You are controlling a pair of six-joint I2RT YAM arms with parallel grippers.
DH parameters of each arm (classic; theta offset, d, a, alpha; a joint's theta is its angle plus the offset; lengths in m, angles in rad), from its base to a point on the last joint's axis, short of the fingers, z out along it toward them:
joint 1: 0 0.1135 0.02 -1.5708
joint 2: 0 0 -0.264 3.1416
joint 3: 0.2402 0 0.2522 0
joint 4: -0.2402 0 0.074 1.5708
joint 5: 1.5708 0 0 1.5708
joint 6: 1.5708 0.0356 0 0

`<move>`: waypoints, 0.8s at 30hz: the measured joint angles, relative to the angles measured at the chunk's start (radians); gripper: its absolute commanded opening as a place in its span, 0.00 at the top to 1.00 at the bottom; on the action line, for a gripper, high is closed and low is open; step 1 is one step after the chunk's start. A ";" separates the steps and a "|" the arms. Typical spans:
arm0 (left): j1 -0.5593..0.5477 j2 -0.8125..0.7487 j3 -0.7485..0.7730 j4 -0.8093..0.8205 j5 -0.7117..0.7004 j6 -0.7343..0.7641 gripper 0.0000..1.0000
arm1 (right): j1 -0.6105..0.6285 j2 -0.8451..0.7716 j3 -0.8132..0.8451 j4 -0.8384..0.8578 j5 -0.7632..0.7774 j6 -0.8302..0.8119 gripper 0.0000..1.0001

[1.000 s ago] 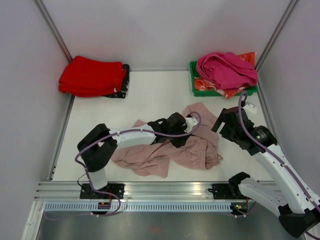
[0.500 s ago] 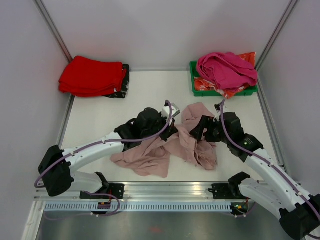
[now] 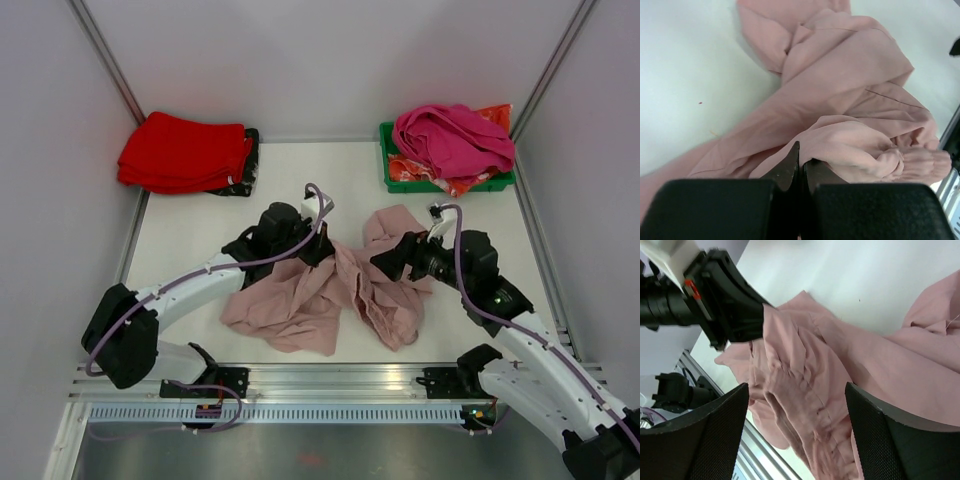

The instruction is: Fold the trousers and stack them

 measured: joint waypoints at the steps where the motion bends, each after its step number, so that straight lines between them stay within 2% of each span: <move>1: 0.018 0.005 0.000 0.003 0.009 0.000 0.98 | 0.000 0.004 -0.016 0.013 -0.006 -0.003 0.16; 5: 0.043 0.040 0.029 -0.005 0.050 0.000 0.98 | 0.036 0.060 -0.052 0.019 -0.005 -0.021 0.16; 14: 0.042 0.100 0.101 -0.023 0.107 0.000 0.98 | 0.266 0.254 -0.019 0.067 0.142 -0.086 0.16; 20: 0.046 0.104 0.116 -0.049 0.106 0.000 0.98 | 0.317 0.279 -0.017 0.102 0.242 -0.076 0.16; 21: 0.047 0.105 0.119 -0.054 0.106 0.000 0.98 | 0.319 0.279 -0.017 0.109 0.256 -0.071 0.17; 22: 0.048 0.106 0.122 -0.060 0.106 0.000 0.98 | 0.322 0.280 -0.017 0.117 0.272 -0.066 0.24; 24: 0.050 0.111 0.135 -0.082 0.106 0.000 0.98 | 0.326 0.289 -0.017 0.135 0.294 -0.056 0.32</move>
